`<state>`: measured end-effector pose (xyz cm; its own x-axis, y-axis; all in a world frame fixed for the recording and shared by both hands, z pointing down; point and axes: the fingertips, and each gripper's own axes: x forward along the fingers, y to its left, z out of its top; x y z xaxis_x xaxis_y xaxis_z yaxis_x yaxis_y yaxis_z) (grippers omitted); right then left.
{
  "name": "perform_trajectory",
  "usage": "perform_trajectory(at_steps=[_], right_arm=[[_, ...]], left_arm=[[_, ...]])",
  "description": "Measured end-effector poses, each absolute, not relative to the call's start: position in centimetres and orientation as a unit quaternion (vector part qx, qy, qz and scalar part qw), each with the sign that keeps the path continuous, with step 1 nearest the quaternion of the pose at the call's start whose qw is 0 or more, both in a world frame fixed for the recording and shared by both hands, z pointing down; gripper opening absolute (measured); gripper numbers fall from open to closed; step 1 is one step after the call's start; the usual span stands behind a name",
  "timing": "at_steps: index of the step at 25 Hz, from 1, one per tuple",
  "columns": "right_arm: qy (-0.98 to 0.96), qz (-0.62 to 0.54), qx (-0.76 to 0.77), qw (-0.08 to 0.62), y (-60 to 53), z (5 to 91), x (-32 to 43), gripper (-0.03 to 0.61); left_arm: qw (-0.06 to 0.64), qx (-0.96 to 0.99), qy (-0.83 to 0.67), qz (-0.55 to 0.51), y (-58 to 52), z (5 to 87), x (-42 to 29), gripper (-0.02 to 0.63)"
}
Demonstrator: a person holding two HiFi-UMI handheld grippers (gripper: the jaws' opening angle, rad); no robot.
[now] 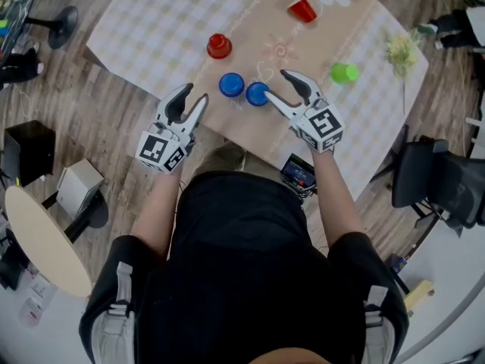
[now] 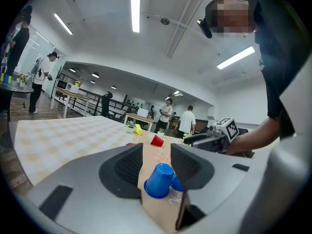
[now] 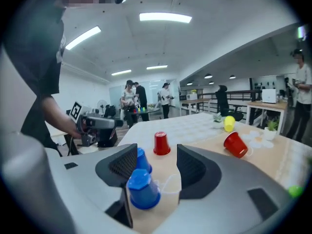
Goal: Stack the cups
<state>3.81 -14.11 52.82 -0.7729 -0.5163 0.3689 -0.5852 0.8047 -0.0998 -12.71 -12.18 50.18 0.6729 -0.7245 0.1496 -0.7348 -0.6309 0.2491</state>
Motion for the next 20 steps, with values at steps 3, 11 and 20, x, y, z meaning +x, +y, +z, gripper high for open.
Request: perform_trajectory(at_steps=[3,11,20], right_arm=[[-0.921,0.087,0.355,0.136,-17.9,50.1,7.3,0.262],[-0.851,0.090,0.494,0.153,-31.1,52.2,15.7,0.270],[-0.825,0.143,0.491,0.241,-37.3,60.5,17.2,0.291]], left_arm=[[0.148,0.902,-0.404,0.017,-12.5,50.5,-12.7,0.161],[0.156,0.898,-0.411,0.020,-13.8,50.3,-12.5,0.161],[0.173,0.891,-0.418,0.036,-14.5,51.6,-12.4,0.161]])
